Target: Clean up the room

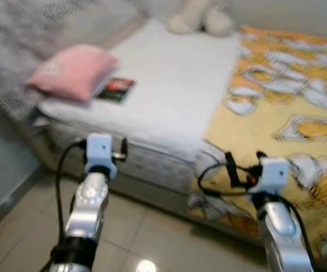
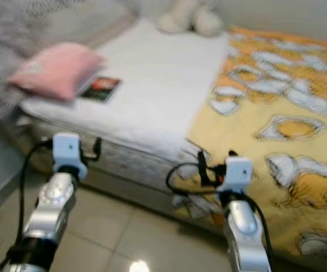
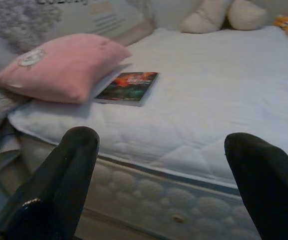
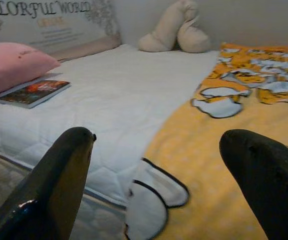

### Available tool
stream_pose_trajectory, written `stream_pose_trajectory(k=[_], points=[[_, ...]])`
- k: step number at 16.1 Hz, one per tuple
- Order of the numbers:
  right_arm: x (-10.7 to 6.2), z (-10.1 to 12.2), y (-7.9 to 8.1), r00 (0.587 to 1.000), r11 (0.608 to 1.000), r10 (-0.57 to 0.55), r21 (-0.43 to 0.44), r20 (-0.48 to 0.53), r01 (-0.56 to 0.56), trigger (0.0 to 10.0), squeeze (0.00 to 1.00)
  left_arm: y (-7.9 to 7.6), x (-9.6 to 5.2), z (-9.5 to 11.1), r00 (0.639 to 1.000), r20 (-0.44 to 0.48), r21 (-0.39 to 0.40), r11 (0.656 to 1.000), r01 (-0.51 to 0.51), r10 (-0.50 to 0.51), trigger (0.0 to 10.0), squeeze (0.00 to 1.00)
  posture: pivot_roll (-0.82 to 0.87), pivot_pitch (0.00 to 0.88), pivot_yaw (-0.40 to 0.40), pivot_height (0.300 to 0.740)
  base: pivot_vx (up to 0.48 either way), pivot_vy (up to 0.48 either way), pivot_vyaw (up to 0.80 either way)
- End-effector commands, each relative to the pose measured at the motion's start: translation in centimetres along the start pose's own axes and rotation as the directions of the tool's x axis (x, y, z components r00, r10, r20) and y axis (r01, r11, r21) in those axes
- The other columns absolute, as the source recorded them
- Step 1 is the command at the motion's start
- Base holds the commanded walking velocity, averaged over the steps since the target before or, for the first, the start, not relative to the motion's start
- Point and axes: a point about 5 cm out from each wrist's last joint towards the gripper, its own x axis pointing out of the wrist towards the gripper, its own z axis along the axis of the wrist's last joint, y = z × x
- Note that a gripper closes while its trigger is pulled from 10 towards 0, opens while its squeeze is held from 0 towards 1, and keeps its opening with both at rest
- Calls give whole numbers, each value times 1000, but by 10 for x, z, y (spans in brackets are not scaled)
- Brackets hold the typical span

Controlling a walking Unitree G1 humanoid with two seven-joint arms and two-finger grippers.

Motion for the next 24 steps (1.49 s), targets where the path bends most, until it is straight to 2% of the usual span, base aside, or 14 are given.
stream_pose_trajectory(k=[1,6,8,10,12,13,14,15,16,18,19,21,24], points=[[1,-1,1,1000,1000,6,16,-8,-6,10000,0,4,0,3,1000,10,12,1000,-6,6,10000,0,-84,0,35,740,480,0,450],[8,2,-6,1000,1000,24,-3,-12,-24,10000,0,-4,5,4,1000,2,-10,1000,-5,5,10000,0,-101,0,4,740,464,0,449],[9,5,-14,1000,1000,4,-10,-8,-4,10000,0,-10,4,1,1000,-15,-19,1000,2,-2,10000,0,-102,0,3,740,0,0,456],[10,4,-13,1000,1000,8,-2,-12,-8,10000,0,-6,2,-2,1000,-18,-21,1000,-4,4,10000,0,-94,0,8,740,0,0,459],[8,0,-9,1000,1000,15,19,-24,-14,10000,0,1,-1,-4,1000,-14,24,1000,-3,3,10000,0,-84,0,14,740,0,0,459],[5,-5,-7,999,999,15,32,-38,-14,10000,0,3,-8,-5,999,-2,43,998,52,-52,10000,0,-78,0,26,740,0,0,456],[-1,-9,-6,998,999,19,38,-52,-17,10000,0,0,-23,-12,981,-21,48,980,195,-194,10000,0,-73,0,35,740,0,0,456],[-5,-11,-5,998,999,25,37,-60,-22,10000,0,-1,-34,-21,955,-59,37,956,292,-290,10000,0,-72,0,41,740,0,0,456],[-9,-13,-5,997,999,27,35,-71,-25,10000,0,0,-43,-27,935,-86,39,937,347,-343,10000,0,-72,0,44,740,0,0,450],[-15,-19,-10,995,999,18,34,-95,-15,10000,0,9,-48,-30,951,-95,29,954,297,-293,10000,0,-69,0,44,740,0,0,453],[-15,-21,-11,995,999,11,38,-100,-8,10000,0,11,-46,-29,962,-87,2,966,260,-259,10000,0,-69,0,43,740,0,0,456],[-13,-21,-10,996,999,8,49,-94,-3,10000,0,6,-35,-18,978,-61,-63,979,194,-198,10000,0,-73,0,41,740,0,-461,456],[-10,-21,-10,996,999,12,50,-92,-8,10000,0,2,-33,-12,979,-48,-66,979,193,-197,10000,0,-74,0,39,740,0,-452,456]])
